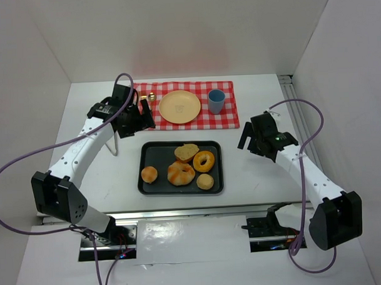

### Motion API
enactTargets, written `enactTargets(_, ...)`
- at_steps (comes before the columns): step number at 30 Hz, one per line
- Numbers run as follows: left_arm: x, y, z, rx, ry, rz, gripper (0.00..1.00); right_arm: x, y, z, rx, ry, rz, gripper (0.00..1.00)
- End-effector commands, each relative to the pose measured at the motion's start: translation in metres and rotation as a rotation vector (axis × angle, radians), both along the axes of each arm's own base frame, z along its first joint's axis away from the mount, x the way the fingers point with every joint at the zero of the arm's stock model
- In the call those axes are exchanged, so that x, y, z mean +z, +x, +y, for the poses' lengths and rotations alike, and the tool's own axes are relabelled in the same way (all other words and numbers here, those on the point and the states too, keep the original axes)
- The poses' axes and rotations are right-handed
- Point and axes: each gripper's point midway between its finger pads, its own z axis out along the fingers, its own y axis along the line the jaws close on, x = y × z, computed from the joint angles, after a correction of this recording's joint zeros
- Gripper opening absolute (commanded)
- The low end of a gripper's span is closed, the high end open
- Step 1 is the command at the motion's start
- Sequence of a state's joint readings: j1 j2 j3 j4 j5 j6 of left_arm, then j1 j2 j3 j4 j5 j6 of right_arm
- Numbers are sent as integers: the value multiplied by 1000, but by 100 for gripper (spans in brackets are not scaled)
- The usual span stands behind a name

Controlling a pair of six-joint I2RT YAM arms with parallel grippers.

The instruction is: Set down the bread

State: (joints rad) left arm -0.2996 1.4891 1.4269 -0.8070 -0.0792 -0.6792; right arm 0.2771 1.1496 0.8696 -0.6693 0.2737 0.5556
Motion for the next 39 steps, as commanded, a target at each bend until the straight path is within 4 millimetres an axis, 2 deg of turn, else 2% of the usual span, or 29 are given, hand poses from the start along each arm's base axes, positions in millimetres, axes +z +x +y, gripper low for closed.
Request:
enactTargets(1,2,5,2,-11,18,-29,100,17,9,2,-6,14,-73,100)
enactTargets(3,6,7,13,23,45,-49,100,17,9,2,-6,14,-73,100)
enactTargets(6,3,9,39,109,113,-43,100,16,6,3,0,18,-62,100)
enactTargets(9,-10,15,78,229,190,8,100,19,5,5,7,34,-81,100)
enactTargets(10,-24,19,88,255,214,45,100,16,6,5,7,34,-82,100)
enactTargets(11,-28,22,108,319,238,63,100,16,6,5,7,34,-83,100)
enactTargets(14,-53,28,127,360,253,154,100,18,7,7,20,40,-97,100)
enactTargets(17,-64,37,142,419,247,191,100,12,7,9,26,42,-76,100)
enactTargets(18,-74,39,152,440,262,220,100,10,7,9,26,39,-67,100)
enactTargets(19,-75,43,152,440,262,220,100,11,9,9,26,42,-76,100)
enactTargets(21,-83,43,167,475,299,246,100,8,9,9,26,39,-67,100)
enactTargets(23,-100,45,174,487,316,290,100,10,11,12,31,49,-76,100)
enactTargets(26,-114,52,175,497,294,307,100,7,13,14,44,50,-72,100)
enactTargets(29,-140,54,175,480,261,343,100,3,16,14,44,47,-63,100)
enactTargets(33,-151,60,185,504,223,346,100,0,15,16,49,52,-50,100)
enactTargets(36,-147,68,193,512,231,322,100,1,17,16,50,54,-59,100)
enactTargets(37,-158,68,197,519,232,346,100,1,17,16,50,54,-59,100)
enactTargets(39,-163,75,204,520,201,349,100,-4,17,18,55,59,-48,100)
